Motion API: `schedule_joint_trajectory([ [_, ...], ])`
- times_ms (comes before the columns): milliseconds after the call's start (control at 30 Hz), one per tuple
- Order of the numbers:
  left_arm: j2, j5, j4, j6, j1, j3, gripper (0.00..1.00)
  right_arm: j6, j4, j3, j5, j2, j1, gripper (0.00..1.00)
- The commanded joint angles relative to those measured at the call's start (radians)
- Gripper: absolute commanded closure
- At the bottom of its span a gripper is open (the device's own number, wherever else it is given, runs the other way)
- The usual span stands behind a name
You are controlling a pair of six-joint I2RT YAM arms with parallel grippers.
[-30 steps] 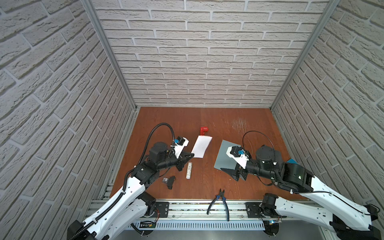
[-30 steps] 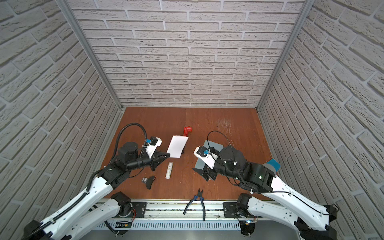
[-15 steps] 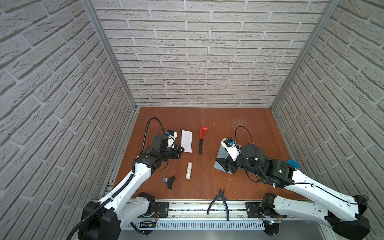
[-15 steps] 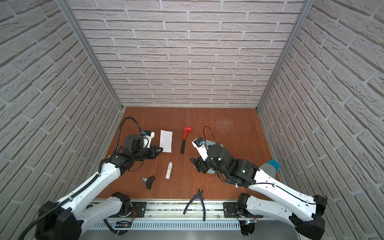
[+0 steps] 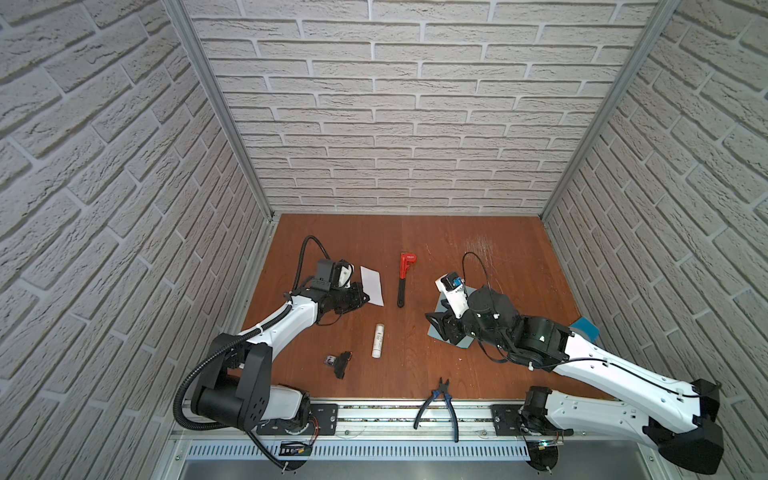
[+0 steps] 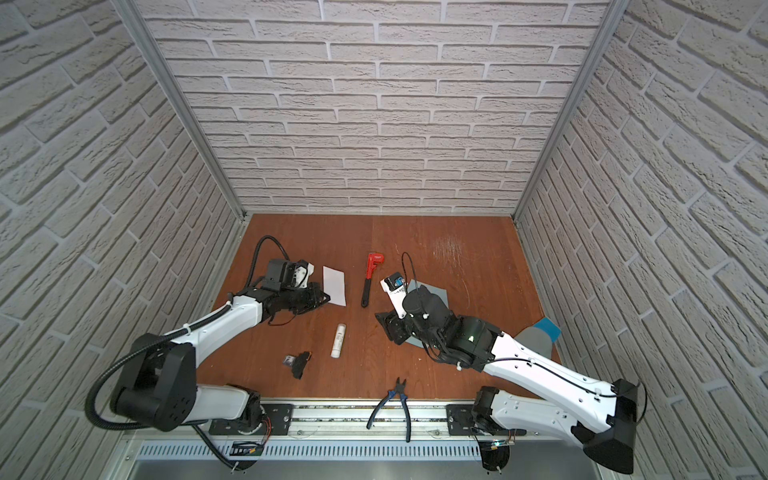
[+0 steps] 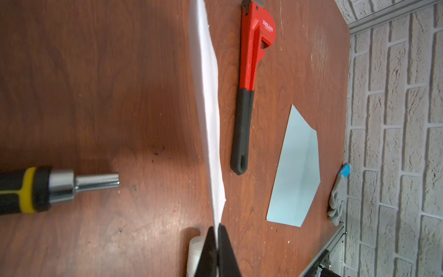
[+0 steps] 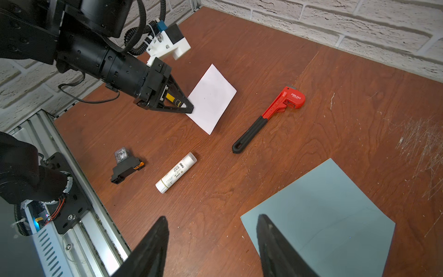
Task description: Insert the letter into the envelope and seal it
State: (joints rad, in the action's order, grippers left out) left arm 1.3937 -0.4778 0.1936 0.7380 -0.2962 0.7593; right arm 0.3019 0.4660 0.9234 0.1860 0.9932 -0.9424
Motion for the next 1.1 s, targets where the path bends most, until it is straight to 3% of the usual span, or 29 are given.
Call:
schedule_joint_trajectory([
  [0,0.049,-0.028,-0.065,-0.001,0.008,0.043,1.00,0.010,-0.049,-0.011,-0.002,0.003,0.001,0.40],
  [267,0.171,-0.070,-0.071,-0.015,0.008,0.085,1.00,0.011,-0.054,-0.003,-0.003,0.017,-0.001,0.40],
  [633,0.231,-0.057,-0.037,-0.030,0.007,0.109,1.00,0.009,-0.044,-0.005,0.008,0.010,0.001,0.40],
  [900,0.268,-0.044,-0.006,-0.043,0.008,0.138,0.85,0.011,-0.037,-0.008,0.015,0.004,0.000,0.39],
  [1067,0.260,-0.036,0.004,-0.048,0.008,0.142,0.64,0.016,-0.029,-0.014,0.023,-0.007,-0.001,0.37],
])
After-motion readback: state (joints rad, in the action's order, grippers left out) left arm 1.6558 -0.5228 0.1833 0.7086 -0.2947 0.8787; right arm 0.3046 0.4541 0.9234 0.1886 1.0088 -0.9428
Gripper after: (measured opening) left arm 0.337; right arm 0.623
